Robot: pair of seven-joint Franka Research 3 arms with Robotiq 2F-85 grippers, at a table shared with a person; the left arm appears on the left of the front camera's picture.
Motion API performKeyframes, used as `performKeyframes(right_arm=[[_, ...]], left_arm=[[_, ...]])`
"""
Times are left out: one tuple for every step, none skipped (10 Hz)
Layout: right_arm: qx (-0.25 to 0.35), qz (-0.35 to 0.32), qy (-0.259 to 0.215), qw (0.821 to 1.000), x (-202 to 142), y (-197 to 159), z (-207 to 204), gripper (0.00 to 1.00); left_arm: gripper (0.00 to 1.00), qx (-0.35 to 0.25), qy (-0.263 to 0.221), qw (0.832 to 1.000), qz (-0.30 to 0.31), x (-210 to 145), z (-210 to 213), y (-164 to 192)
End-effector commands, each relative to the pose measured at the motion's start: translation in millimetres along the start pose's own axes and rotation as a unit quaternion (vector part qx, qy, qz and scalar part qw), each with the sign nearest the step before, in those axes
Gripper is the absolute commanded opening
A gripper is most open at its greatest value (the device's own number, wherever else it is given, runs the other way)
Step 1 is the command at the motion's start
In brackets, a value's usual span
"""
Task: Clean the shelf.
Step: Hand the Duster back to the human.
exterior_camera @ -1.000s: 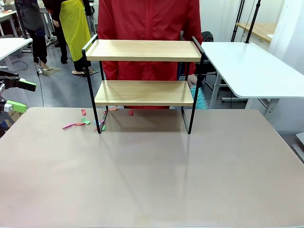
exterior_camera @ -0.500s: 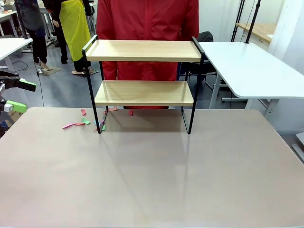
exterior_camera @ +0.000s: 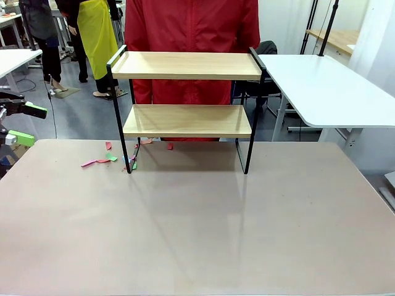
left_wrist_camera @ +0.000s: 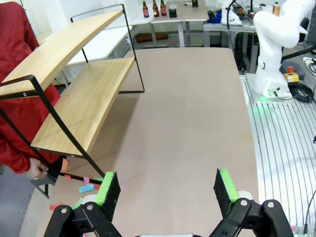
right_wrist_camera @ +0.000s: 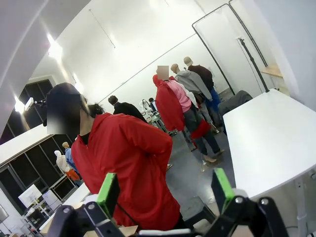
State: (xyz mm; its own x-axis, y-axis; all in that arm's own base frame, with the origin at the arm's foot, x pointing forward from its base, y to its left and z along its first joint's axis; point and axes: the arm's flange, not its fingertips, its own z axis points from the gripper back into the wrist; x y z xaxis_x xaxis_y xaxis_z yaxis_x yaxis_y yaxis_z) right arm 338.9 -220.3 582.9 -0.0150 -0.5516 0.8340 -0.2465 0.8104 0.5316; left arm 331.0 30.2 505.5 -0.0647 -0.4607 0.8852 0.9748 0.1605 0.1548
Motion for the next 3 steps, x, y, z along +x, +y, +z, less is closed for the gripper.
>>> performKeyframes(right_arm=[[0.005,0.0,-0.001,1.0,-1.4,2.3,-0.5,1.0],[0.005,0.0,-0.001,1.0,-1.4,2.3,-0.5,1.0],[0.005,0.0,-0.001,1.0,-1.4,2.3,-0.5,1.0]], left_arm=[[1.0,0.004,-0.016,1.0,-0.01,1.1,-1.1,1.2],[1.0,0.004,-0.016,1.0,-0.01,1.1,-1.1,1.2],[1.0,0.004,-0.016,1.0,-0.01,1.1,-1.1,1.2]])
